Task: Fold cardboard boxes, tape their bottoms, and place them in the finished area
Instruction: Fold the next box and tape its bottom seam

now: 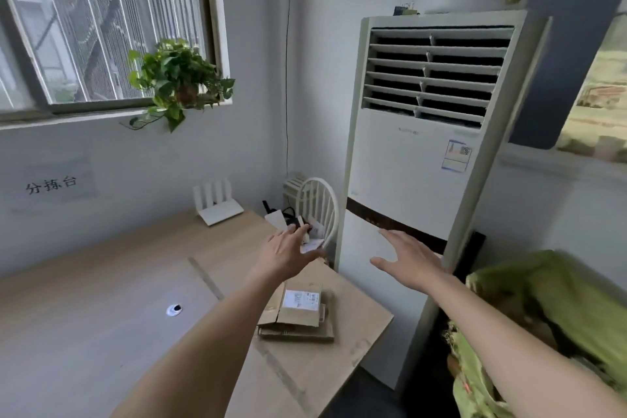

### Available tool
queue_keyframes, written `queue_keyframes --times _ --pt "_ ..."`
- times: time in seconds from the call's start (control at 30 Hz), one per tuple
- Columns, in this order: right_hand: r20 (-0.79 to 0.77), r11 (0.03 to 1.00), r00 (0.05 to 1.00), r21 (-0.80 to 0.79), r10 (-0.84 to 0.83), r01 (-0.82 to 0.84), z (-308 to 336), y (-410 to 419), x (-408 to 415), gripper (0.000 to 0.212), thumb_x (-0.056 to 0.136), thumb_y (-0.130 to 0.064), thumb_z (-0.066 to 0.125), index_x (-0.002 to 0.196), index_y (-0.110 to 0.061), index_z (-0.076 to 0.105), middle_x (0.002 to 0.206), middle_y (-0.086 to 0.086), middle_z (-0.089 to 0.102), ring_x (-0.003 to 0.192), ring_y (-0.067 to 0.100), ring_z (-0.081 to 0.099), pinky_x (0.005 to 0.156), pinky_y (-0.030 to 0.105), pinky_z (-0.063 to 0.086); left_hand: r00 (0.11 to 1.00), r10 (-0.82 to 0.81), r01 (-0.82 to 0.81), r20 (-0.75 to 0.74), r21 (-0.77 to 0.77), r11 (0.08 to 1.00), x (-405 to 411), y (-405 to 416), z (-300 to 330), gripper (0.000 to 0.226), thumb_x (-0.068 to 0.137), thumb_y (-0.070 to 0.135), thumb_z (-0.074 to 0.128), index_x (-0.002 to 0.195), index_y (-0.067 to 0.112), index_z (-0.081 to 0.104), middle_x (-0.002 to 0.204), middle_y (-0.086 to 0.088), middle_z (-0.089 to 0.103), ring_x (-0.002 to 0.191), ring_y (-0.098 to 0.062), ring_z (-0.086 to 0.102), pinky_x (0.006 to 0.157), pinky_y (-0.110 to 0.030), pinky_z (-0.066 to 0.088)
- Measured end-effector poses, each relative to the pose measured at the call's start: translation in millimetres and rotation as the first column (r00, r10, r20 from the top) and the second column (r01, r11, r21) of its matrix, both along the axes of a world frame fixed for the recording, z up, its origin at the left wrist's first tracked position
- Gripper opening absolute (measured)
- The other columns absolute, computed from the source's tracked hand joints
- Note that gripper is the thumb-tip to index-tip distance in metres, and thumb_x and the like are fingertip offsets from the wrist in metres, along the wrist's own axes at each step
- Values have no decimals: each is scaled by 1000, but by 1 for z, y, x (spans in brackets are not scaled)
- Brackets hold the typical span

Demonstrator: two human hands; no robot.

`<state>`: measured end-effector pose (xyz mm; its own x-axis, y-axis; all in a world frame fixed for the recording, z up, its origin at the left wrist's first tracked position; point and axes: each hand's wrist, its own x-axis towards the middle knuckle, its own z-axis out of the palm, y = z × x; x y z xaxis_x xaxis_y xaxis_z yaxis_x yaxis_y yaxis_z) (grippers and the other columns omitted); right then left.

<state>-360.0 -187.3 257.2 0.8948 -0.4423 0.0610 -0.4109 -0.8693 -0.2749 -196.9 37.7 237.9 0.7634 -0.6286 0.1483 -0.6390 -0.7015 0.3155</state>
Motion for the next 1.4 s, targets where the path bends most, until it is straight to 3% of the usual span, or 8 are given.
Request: queue_keyframes --times 0.23,0.43,0.7,0.87,1.0,1.13,1.27,1.4 --pt "-92 993 995 113 48 -37 -75 -31 98 80 90 -66 54 157 -37 24 162 -12 29 147 14 32 112 37 35 987 100 -95 -124 45 994 88 -27 -73 78 94 62 56 158 27 29 159 -7 38 141 -29 41 112 -44 36" --pt "-179 957 970 270 162 -109 -181 -33 182 70 86 -64 57 149 -43 36 152 -11 44 137 18 45 104 39 46 941 225 -177 -254 200 964 145 -28 -183 81 93 69 51 159 31 25 165 -6 28 144 -28 38 114 -43 34" --pt "-332 876 918 482 216 -32 -339 -44 271 78 89 -58 59 156 -42 21 162 -15 23 143 16 38 105 39 43 797 403 -263 -449 342 902 200 -45 -310 83 91 68 55 159 35 20 165 -8 26 142 -30 39 114 -41 35" --pt "-307 789 940 610 148 75 -401 -48 315 90 92 -42 68 160 -37 10 168 4 7 153 22 19 120 40 29 679 502 -346 -536 369 862 231 -64 -367 86 87 72 58 158 48 16 166 -10 21 145 -30 37 113 -41 36" --pt "-241 741 969 659 48 128 -425 -50 336 89 90 -36 73 159 -33 18 162 2 24 147 18 31 115 31 32 593 544 -407 -593 363 839 245 -75 -398 95 81 74 63 157 50 13 158 -7 32 135 -28 48 103 -39 45" --pt "-200 721 979 685 43 109 -429 -47 347 90 87 -40 75 158 -39 19 159 -5 29 144 13 35 106 27 35 495 541 -490 -680 295 820 248 -74 -409 107 73 71 72 158 49 10 142 -5 43 126 -29 52 97 -37 48" --pt "-134 691 986 722 99 29 -416 -42 352 95 84 -50 76 156 -49 13 156 -9 32 144 11 34 109 30 36 437 495 -579 -751 186 794 242 -59 -395 118 64 69 80 153 59 4 120 0 46 98 -18 56 83 -31 44" --pt "-89 694 973 714 214 -88 -389 -24 350 101 78 -59 76 151 -59 7 157 -10 34 143 13 36 113 38 38 488 434 -624 -757 45 780 223 -26 -366 128 56 65 88 152 62 3 132 -2 51 118 -21 54 96 -32 45"
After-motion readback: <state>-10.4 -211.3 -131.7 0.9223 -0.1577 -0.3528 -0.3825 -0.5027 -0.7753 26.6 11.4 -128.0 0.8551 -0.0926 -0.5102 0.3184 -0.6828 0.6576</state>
